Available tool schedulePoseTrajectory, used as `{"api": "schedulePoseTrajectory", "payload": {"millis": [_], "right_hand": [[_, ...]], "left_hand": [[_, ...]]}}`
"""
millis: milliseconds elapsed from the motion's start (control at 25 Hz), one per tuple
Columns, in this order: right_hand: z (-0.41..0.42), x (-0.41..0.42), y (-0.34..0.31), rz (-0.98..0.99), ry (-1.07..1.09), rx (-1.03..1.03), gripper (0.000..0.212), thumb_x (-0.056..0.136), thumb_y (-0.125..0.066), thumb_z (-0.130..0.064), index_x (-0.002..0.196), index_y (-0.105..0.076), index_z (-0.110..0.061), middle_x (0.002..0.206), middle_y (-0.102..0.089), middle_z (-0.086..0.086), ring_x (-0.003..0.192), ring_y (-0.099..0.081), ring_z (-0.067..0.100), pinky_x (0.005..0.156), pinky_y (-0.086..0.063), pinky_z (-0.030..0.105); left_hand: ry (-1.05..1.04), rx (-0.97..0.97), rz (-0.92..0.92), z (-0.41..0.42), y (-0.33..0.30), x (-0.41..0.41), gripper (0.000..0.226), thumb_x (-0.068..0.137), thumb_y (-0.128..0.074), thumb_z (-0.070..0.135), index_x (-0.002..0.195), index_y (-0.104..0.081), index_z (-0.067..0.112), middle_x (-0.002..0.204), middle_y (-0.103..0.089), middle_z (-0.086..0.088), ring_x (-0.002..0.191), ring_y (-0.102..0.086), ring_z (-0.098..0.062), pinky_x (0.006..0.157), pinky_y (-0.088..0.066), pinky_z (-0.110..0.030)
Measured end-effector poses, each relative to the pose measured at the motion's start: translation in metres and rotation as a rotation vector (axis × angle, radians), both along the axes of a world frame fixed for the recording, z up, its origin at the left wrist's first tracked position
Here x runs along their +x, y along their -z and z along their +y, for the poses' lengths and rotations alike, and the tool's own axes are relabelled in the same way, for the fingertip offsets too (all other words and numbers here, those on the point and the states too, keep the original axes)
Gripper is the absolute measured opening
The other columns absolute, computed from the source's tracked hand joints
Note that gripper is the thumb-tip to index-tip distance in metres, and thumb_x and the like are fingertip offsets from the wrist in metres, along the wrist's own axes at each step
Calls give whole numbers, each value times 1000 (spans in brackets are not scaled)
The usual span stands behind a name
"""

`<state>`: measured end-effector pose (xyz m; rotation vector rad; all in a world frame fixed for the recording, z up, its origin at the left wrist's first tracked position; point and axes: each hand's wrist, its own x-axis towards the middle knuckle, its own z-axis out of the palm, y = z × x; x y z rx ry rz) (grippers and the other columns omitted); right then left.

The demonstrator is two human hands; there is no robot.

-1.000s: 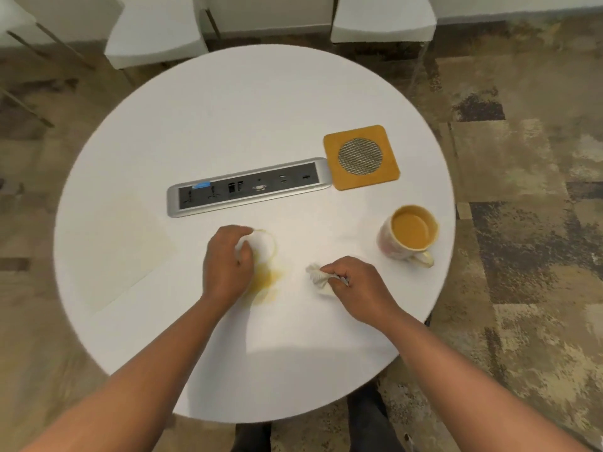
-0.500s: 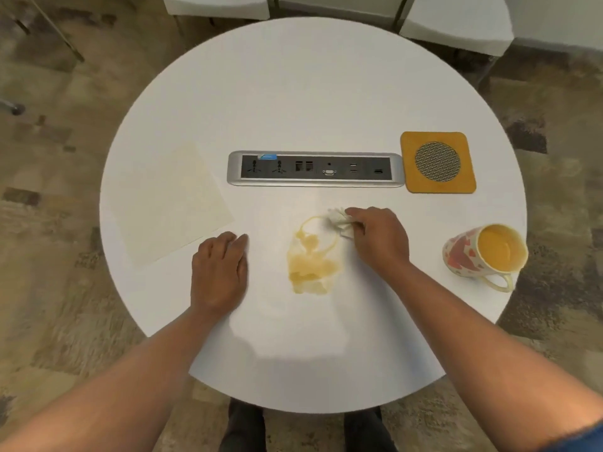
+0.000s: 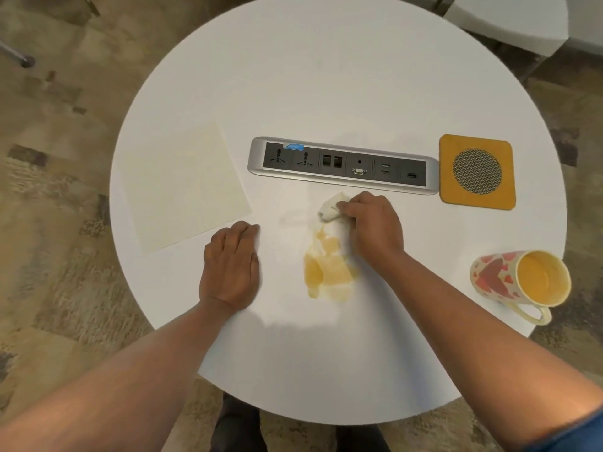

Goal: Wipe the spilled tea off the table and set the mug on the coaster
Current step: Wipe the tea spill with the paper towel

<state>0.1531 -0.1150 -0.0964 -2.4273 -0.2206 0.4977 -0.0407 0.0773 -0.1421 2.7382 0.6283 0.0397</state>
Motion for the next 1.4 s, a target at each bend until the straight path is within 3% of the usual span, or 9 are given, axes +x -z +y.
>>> {"api": "schedulePoseTrajectory", "payload": {"millis": [120,280,560,640,720,920,1080,1240,1400], "right_hand": [[6,-11,6,-2,-246,-5,8,79,-65,-29,81,-71,-25,87,-64,-4,81,-59,16,65,-39,31],[-8,-21,9,-255,-635,-8,38,75,-68,0,101,-77,-26,88,-66,-6,86,-51,27,68,-48,36],[-39,-49,-3,-98,-738,-41,33,81,-62,-3,101,-77,-26,91,-62,-11,87,-50,19,72,-45,33],[-46,-55,-6,-7,-648,25,38,83,-58,1,104,-77,-25,99,-71,-8,91,-61,21,79,-51,35],[-49,-52,-9,114,-389,121,38,89,-55,-3,109,-75,-27,108,-73,-10,97,-67,15,85,-54,34],[-55,-30,-15,212,-68,292,49,89,-54,-1,99,-72,-46,94,-69,-33,82,-65,-3,65,-52,14],[-61,-16,-17,232,86,315,47,86,-49,5,80,-78,-31,90,-74,-17,70,-65,1,57,-48,13],[-70,-10,-23,324,-47,319,37,81,-63,2,104,-70,-26,112,-62,-12,82,-63,-2,69,-48,10],[-68,-9,-25,124,-219,119,37,77,-72,-5,104,-60,-27,110,-51,-10,84,-56,1,69,-42,6]], "left_hand": [[-6,4,1,0,0,0,50,88,-38,21,137,-51,19,137,-48,-1,118,-42,-31,96,-37,-45],[-5,15,10,0,1,0,49,88,-39,21,136,-50,19,137,-48,0,116,-41,-30,94,-35,-44],[1,22,21,-1,0,0,48,88,-38,22,135,-49,20,136,-47,1,114,-41,-31,92,-36,-44],[1,21,26,-1,-1,0,47,88,-38,21,134,-49,20,135,-48,1,114,-42,-31,92,-37,-45],[1,21,31,-1,-2,1,47,89,-38,21,134,-49,20,135,-48,0,114,-42,-32,93,-37,-45],[-4,20,25,-2,-3,1,47,88,-38,21,134,-49,20,135,-47,1,115,-40,-31,93,-36,-44],[-6,22,31,-2,-2,1,47,88,-36,22,134,-48,21,135,-46,2,115,-39,-30,93,-36,-44],[-6,23,37,-2,-1,2,47,88,-37,22,134,-48,22,135,-46,2,115,-39,-30,93,-36,-44],[-6,26,33,-2,-1,1,46,88,-37,21,133,-48,22,135,-46,3,115,-39,-30,92,-35,-44]]}}
